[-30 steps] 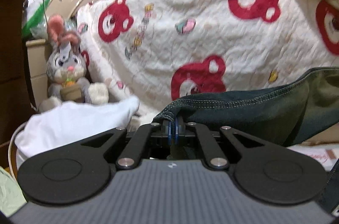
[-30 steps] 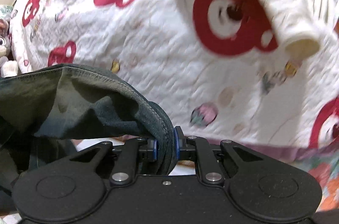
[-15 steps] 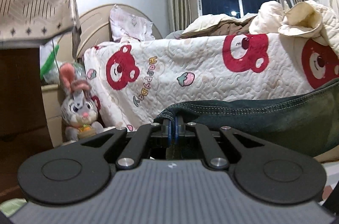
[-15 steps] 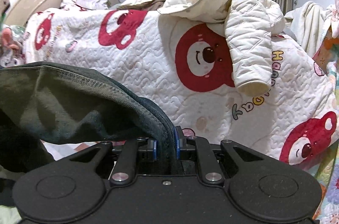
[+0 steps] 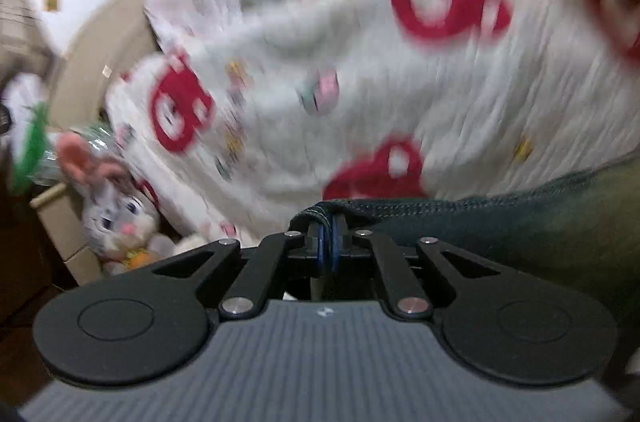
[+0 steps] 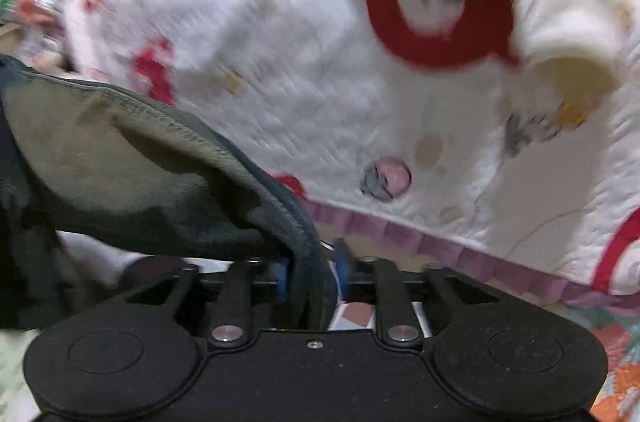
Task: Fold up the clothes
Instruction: 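Lower the jeans onto the bed and open both grippers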
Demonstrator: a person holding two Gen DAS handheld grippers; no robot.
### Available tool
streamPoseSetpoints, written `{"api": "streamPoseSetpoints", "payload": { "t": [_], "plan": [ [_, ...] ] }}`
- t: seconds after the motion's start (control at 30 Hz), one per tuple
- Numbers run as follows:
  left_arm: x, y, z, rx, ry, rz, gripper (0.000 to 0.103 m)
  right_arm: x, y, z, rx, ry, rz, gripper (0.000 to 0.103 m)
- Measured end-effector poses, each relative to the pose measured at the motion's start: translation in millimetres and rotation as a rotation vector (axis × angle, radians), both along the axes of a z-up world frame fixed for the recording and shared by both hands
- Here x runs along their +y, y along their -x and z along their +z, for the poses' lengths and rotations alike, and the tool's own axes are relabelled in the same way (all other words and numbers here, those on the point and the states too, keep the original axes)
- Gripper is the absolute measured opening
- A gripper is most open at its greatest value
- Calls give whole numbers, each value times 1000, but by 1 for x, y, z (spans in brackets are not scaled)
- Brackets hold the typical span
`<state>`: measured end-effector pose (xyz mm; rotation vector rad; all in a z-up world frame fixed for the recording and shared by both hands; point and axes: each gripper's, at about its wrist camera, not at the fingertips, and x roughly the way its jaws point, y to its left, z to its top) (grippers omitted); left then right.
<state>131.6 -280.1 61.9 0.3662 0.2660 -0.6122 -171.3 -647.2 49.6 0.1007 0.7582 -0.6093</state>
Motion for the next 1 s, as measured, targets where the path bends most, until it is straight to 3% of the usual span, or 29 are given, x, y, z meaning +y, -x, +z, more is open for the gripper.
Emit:
{"api": "streamPoseSetpoints", "payload": {
  "t": [0.07, 0.13, 0.2, 0.27, 0.33, 0.47, 0.57, 0.67, 0.77, 0.93, 1.0],
  "plan": [
    [-29, -23, -30, 47, -48, 25, 8, -39, -26, -37, 9, -20, -100, 47],
    [-57, -46, -60, 93, -96, 50, 17, -67, -37, -69, 10, -80, -210, 47],
    [-86, -69, -90, 140, -144, 74, 37, -78, -32, -94, -3, -150, -276, 47],
    [-91, -61, -112, 120, -185, 49, 45, -76, -19, -115, -1, -207, -267, 47],
    [-90, -49, -127, 124, -221, 4, 45, -73, -3, -131, 22, -241, -252, 47],
    [-91, -30, -146, 267, -224, -172, 46, -62, 39, -160, -62, -342, -285, 49],
    [-106, -16, -162, 342, -246, -250, 48, -53, 70, -181, -129, -419, -312, 50],
    [-117, 2, -175, 380, -262, -285, 50, -49, 85, -201, -148, -478, -339, 50],
    [-117, 11, -188, 461, -260, -247, 52, -42, 86, -207, -137, -490, -319, 50],
    [-92, 21, -202, 657, -166, -233, 57, -23, 101, -215, -86, -533, -282, 52],
    [-88, 25, -201, 676, -151, -245, 57, -13, 110, -219, -85, -560, -285, 52]
  ]
}}
